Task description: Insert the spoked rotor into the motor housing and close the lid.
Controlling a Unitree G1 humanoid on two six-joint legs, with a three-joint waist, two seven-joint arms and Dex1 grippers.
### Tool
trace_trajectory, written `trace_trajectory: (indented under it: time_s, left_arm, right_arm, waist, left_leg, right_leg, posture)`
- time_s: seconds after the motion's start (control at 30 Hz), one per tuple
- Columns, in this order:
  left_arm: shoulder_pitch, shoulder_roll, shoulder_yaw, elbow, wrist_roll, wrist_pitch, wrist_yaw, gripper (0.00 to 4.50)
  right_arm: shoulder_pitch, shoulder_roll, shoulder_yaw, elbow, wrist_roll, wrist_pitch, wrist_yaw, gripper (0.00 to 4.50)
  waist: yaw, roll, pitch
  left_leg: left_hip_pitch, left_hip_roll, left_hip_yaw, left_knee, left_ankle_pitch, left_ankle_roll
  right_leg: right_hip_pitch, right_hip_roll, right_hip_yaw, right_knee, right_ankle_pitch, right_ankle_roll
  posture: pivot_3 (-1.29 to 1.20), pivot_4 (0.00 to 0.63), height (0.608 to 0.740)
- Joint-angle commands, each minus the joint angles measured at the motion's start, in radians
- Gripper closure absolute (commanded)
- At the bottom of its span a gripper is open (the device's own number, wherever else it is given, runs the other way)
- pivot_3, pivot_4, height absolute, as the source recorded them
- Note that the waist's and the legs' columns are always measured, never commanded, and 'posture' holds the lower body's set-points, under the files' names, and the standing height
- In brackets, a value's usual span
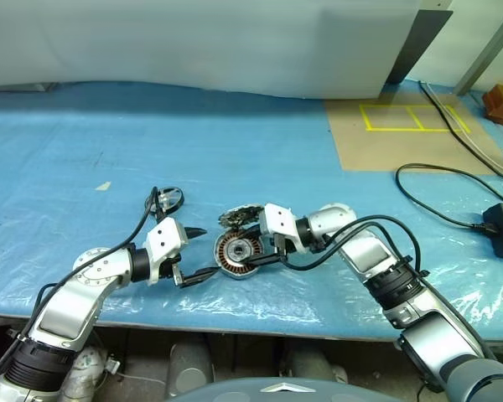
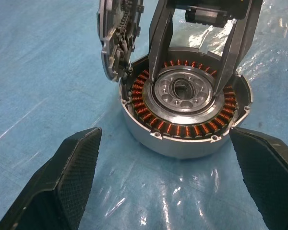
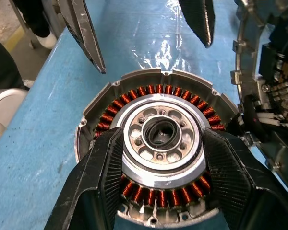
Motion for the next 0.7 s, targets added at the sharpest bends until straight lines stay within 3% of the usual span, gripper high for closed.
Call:
trace_trajectory:
  time_s: [0.03,0.1,0.2,0.4,0.7]
  left_arm:
    - [-0.004,0.001,0.011,-0.012,-0.006,-0.016,-0.001,0.0]
    - [-0.003,0.001,0.008,-0.009,-0.004,-0.018,-0.004,0.0]
    - [-0.008,-0.001,0.002,-0.004,-0.002,-0.019,-0.008,0.0]
    - [-0.017,0.001,0.001,0.003,-0.003,-0.017,-0.014,0.0]
    - [-0.006,0.003,0.003,-0.002,0.003,-0.015,-0.006,0.0]
  right_arm:
    - [-0.003,-0.034,-0.068,-0.077,0.06,0.052,0.017,1.77]
    - [-0.001,-0.033,-0.092,-0.104,0.1,0.1,0.019,1.77]
    - [0.011,-0.031,-0.099,-0.125,0.126,0.149,0.02,2.4]
    - [0.018,0.005,-0.087,-0.121,0.141,0.208,-0.002,4.45]
    - [-0.01,0.049,-0.074,-0.105,0.128,0.224,-0.02,4.48]
  waist:
    - [0.0,0.0,0.0]
    - [-0.001,0.0,0.0]
    - [-0.004,0.0,0.0]
    - [-0.003,0.0,0.0]
    - [-0.003,0.0,0.0]
  left_leg:
    - [0.0,0.0,0.0,0.0,0.0,0.0]
    - [0.0,0.0,0.0,0.0,0.0,0.0]
    - [0.0,0.001,0.0,-0.001,0.0,0.0]
    - [0.0,0.0,0.0,-0.001,0.0,0.0]
    - [0.0,0.0,0.0,-0.001,0.0,0.0]
  right_leg:
    - [0.0,0.0,0.0,0.0,0.0,0.0]
    - [0.0,0.0,0.0,0.0,0.0,0.0]
    - [-0.001,0.001,0.0,0.0,0.0,0.0]
    - [-0.001,0.0,0.0,0.0,0.0,0.0]
    - [-0.001,0.0,0.0,0.0,0.0,0.0]
  posture:
    - [0.0,0.15,0.74]
    - [0.0,0.15,0.74]
    - [0.0,0.15,0.74]
    - [0.0,0.15,0.74]
    - [0.0,0.15,0.74]
